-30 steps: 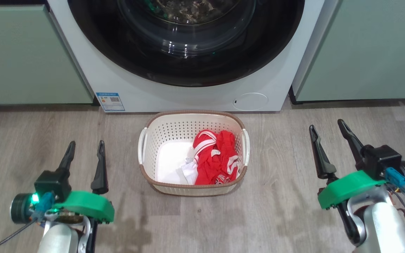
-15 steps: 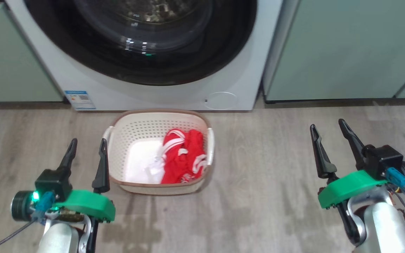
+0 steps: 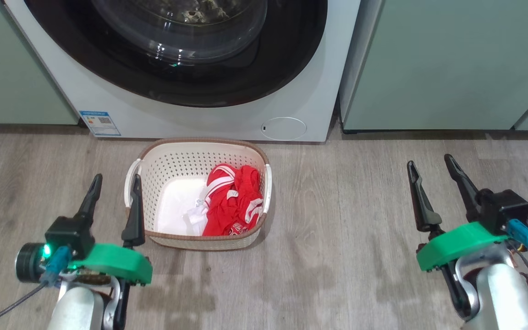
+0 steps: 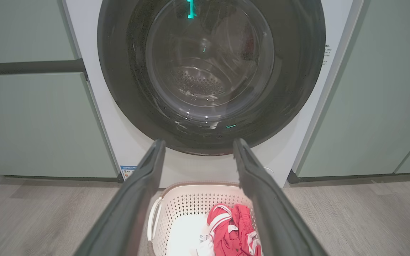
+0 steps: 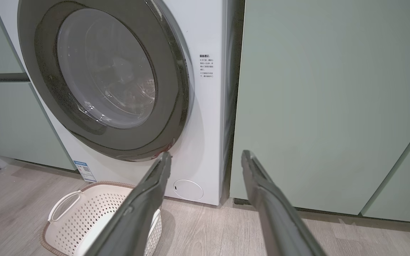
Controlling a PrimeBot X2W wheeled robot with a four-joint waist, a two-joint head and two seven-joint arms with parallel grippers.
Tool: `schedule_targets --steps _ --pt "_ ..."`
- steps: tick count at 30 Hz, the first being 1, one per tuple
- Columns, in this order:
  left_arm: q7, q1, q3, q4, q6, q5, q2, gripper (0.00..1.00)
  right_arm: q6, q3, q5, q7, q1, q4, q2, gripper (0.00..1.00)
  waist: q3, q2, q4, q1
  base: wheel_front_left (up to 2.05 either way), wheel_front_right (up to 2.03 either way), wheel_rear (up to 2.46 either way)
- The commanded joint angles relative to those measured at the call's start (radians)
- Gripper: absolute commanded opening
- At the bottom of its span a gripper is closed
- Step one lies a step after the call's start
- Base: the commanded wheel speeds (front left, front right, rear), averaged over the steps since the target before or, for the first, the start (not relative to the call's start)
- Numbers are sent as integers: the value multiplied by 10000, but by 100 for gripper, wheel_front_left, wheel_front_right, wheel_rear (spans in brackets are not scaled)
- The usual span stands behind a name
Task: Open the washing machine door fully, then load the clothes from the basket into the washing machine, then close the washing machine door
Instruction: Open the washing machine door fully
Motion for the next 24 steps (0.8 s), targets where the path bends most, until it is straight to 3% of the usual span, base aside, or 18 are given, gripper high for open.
schedule_targets --steps 1,11,12,13,24 --pt "-126 -437 350 -366 -57 44 169 100 -2 222 70 -107 -273 -314 -26 100 3 0 -1 0 0 0 0" --pt "-126 -483 386 -307 -96 105 155 100 -2 234 64 -164 -303 -290 -26 100 39 0 16 0 0 0 0" --pt "-126 -488 390 -303 -97 113 151 100 -2 228 98 -164 -305 -287 -26 71 41 0 19 0 0 0 0" --pt "-126 -493 394 -301 -100 117 145 100 -2 227 136 -156 -308 -282 -26 0 41 0 22 0 0 0 0" --pt "-126 -498 452 -350 -167 147 87 100 -2 275 239 -138 -321 -254 -26 0 88 0 32 0 0 0 0"
